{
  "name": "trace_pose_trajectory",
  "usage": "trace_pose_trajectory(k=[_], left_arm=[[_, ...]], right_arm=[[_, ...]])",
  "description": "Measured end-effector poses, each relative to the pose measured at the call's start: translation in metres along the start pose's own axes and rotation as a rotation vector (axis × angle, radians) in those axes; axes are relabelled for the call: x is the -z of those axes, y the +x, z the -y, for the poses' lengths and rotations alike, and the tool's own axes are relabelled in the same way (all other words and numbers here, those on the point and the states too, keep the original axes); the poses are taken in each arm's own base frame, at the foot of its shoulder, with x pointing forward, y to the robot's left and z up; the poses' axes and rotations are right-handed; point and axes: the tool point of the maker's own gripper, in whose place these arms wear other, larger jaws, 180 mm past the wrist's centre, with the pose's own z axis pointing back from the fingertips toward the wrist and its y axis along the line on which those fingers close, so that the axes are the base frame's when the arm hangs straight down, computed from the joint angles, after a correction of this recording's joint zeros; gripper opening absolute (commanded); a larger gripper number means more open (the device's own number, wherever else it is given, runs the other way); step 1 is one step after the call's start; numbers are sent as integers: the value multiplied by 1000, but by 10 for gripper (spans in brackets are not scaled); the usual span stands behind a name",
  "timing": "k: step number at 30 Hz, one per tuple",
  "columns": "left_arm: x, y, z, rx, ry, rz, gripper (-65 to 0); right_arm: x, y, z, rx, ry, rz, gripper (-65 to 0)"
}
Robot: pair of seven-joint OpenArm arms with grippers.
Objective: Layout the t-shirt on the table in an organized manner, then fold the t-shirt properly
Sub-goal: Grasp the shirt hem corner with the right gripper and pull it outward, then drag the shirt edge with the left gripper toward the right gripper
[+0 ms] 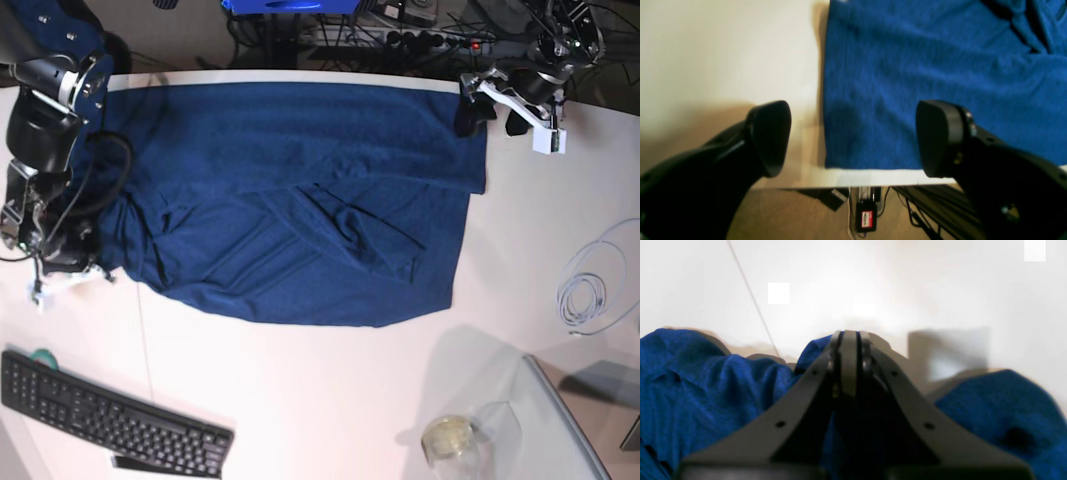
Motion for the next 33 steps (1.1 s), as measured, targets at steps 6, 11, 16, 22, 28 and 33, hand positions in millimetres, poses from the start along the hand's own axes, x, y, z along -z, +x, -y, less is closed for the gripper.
trace_pose_trajectory(k=[6,11,16,22,28,33], left_arm=[[1,1,0,0,0,4,-94],[1,1,0,1,-1,4,-94],[0,3,0,5,0,8,-94],[16,22,24,36,-56,33,-94],[32,32,133,163,-314,51,-94],[41,13,152,172,-372,-8,-94]], right_arm=[[-25,44,-2,-51,-11,99,-650],[-44,69,-8,-81,-12,154,-650],[-57,80,-7,-104,-23,193,-650],[-57,77,-7,-104,-24,187,-650],[-55,74,-10,-102,-18,183,-650],[-54,73,-13,-98,-10,182,-650]])
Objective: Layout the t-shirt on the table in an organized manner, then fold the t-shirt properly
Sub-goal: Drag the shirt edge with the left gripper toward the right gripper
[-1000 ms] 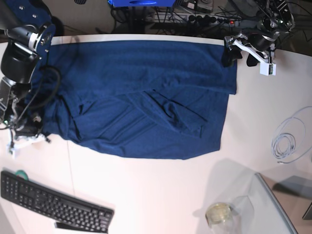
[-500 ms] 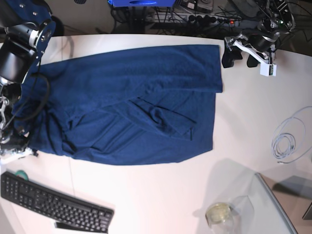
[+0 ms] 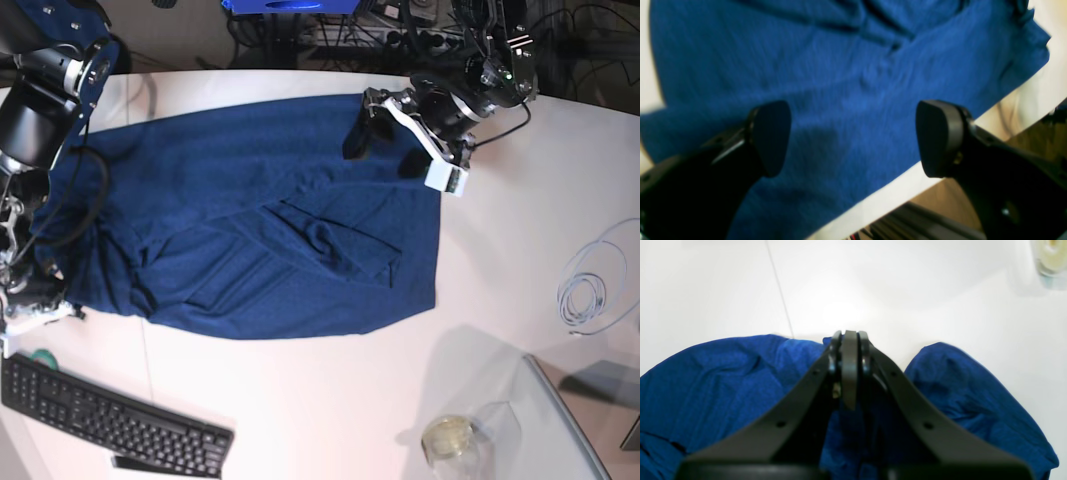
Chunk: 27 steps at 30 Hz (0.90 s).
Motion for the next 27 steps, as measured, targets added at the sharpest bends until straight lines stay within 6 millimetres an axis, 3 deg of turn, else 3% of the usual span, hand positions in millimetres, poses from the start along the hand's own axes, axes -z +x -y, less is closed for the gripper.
trace_pose_trajectory(k=[3,11,27], left_arm=[[5,-20,-1,-36,1,-53,-94],[2,-43,-28,-72,15,-101,-94],[-12,-43,-52,-56,45,-73,-94]], right_arm=[[0,-1,1,-1,-1,-3,-650],[0,1,0,1,2,4,-650],[-1,1,0,-2,-1,7,-650]])
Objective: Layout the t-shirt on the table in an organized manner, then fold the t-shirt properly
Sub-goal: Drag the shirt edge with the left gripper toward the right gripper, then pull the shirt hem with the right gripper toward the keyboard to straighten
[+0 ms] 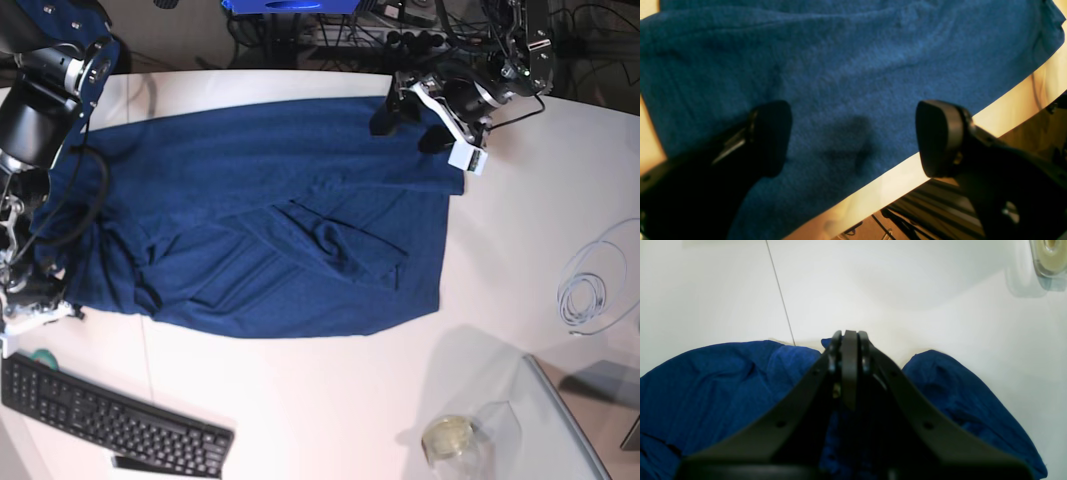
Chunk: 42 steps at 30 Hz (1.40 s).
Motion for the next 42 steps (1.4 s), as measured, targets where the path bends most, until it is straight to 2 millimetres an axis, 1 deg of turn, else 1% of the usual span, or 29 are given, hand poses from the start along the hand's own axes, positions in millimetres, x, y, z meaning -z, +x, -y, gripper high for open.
trace_pose_trajectory(k=[5,7,10,13,18,23,24,26,34,37,39,42], left_arm=[[-3,-1,-4,10,7,-7,-94],[-5,-2,-6,11,11,-11,-94],[-5,-6,-9,-12,0,-5,-94],[-7,-7,-14,-13,-3,-3,-94],[-10,-6,-19,-5,6,-6,-94],[-22,-3,-40,-16,68,3,-94],[-24,-3,-43,-19,78,6,-94],[-24,-3,-44,-19,82,6,-94],[-25,-3,-45,-17,82,4,-94],[-29,-3,-51,0,92,-10,-94],[-31,-3,-54,4,98,-14,-94],[-31,-4,-55,3,103,-16,-94]], right_arm=[[-1,2,0,-3,-1,7,-650],[-6,10,-2,-11,0,31,-650],[-15,28,-2,-25,-4,88,-650],[-19,34,-3,-31,-5,107,-650],[-20,35,-3,-33,-6,111,-650],[-20,35,-3,-34,-5,111,-650],[-20,35,-6,-52,9,110,-650],[-20,35,-12,-86,42,110,-650],[-19,33,-17,-81,58,113,-650],[-21,43,-19,-85,65,178,-650],[-21,46,-22,-81,69,202,-650],[-18,34,-28,-72,82,179,-650]])
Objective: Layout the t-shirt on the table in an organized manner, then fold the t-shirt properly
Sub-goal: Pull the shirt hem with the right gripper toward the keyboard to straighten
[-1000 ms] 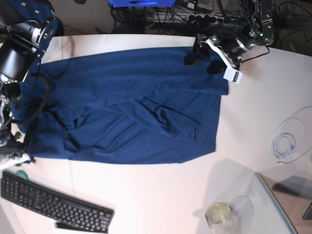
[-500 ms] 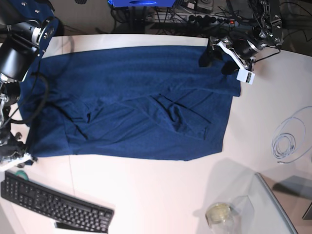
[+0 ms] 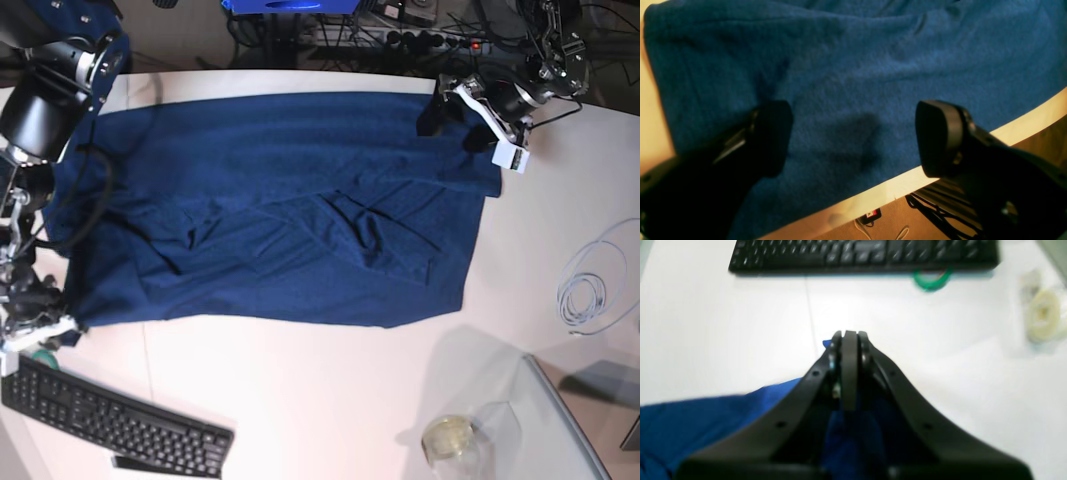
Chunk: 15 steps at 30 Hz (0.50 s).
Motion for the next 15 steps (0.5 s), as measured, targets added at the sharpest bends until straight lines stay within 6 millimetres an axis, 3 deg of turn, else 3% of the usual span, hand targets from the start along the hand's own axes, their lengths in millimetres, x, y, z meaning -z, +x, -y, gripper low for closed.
trace_pose_trajectory(k=[15], left_arm=[[-7,0,-12,28,20,-22,-94]], right_arm=[[1,9,0,-6,2,30,-650]])
